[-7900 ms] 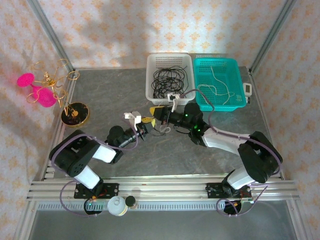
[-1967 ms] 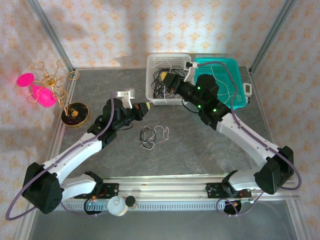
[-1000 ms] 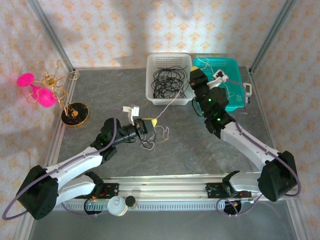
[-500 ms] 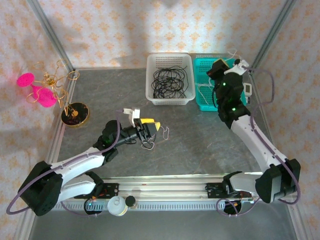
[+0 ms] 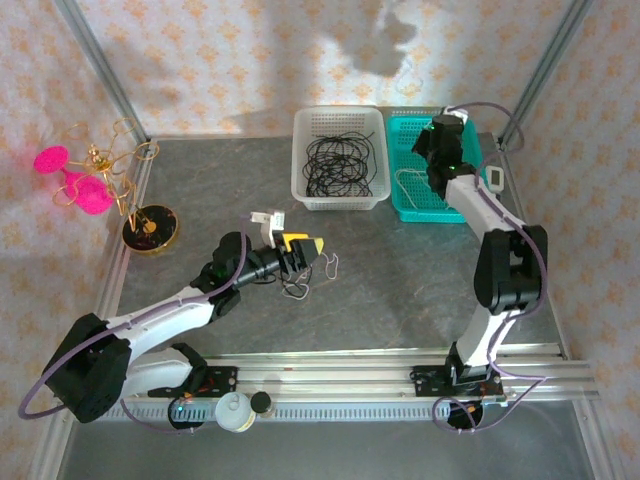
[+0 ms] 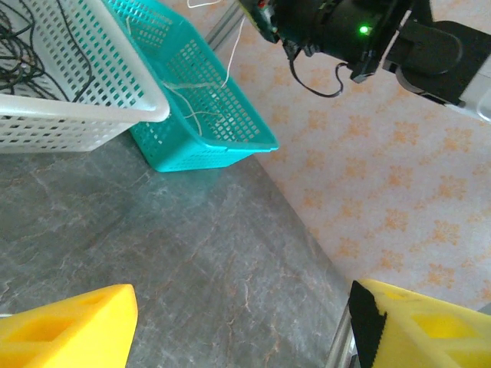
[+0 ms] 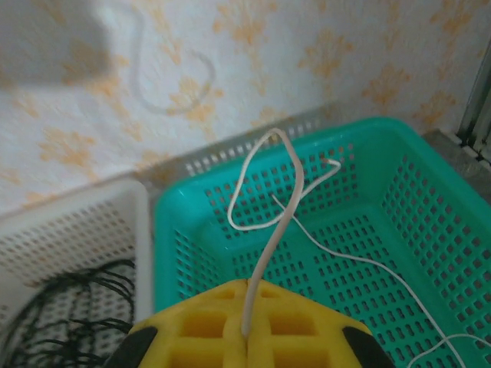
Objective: Untangle the cables
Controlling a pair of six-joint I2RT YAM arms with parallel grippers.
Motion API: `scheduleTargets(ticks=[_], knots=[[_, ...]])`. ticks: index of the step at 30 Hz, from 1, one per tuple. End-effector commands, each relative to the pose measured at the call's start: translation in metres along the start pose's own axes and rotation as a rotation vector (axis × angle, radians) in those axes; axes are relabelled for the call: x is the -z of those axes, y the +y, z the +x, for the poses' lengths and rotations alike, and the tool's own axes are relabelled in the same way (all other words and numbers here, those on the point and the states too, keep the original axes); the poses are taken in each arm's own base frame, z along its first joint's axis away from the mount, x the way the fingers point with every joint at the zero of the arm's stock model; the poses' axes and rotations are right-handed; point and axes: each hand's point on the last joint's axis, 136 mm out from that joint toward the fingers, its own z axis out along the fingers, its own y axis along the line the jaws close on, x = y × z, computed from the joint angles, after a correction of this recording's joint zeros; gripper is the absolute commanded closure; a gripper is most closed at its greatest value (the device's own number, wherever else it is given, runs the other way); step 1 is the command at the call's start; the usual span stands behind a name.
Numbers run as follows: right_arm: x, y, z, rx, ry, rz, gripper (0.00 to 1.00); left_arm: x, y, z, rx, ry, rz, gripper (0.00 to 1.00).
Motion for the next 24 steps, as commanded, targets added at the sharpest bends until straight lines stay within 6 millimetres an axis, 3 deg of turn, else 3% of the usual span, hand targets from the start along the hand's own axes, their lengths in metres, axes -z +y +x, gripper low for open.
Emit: scheduleTargets(ticks=[1, 2, 6, 8, 12, 15, 19, 21, 24], knots=[[-0.025, -0.021, 0.007, 0.008, 0.047, 0.033, 1.0, -0.004, 0.004, -0.006, 0.006, 0.01, -0.05, 0.28], [-0.036, -0.025, 0.018, 0.001, 0.087, 0.027, 0.99, -0.004, 0.006, -0.005, 0.012, 0.017, -0.063, 0.28], [-0.064, -0.041, 0.048, 0.014, 0.197, 0.067, 0.75, -0.004, 0.019, -0.001, 0.024, 0.044, -0.138, 0.27], [-0.068, -0.047, 0.051, 0.031, 0.199, 0.093, 0.64, -0.004, 0.028, 0.0, 0.03, 0.052, -0.189, 0.27], [-0.058, -0.045, 0.04, 0.022, 0.178, 0.09, 0.55, 0.006, 0.063, 0.008, 0.04, 0.083, -0.389, 0.26], [-0.037, -0.037, 0.023, 0.005, 0.142, 0.045, 0.51, 0.01, 0.078, 0.013, 0.027, 0.108, -0.47, 0.28], [0.003, -0.033, 0.006, -0.03, 0.103, 0.0, 0.49, 0.007, 0.081, 0.019, 0.033, 0.131, -0.478, 0.29], [0.028, -0.021, 0.009, -0.048, 0.115, -0.063, 0.49, 0.007, 0.082, 0.021, 0.007, 0.135, -0.463, 0.29], [0.075, 0.014, 0.044, -0.02, 0.166, -0.179, 0.5, 0.007, 0.084, 0.023, -0.002, 0.129, -0.465, 0.29]])
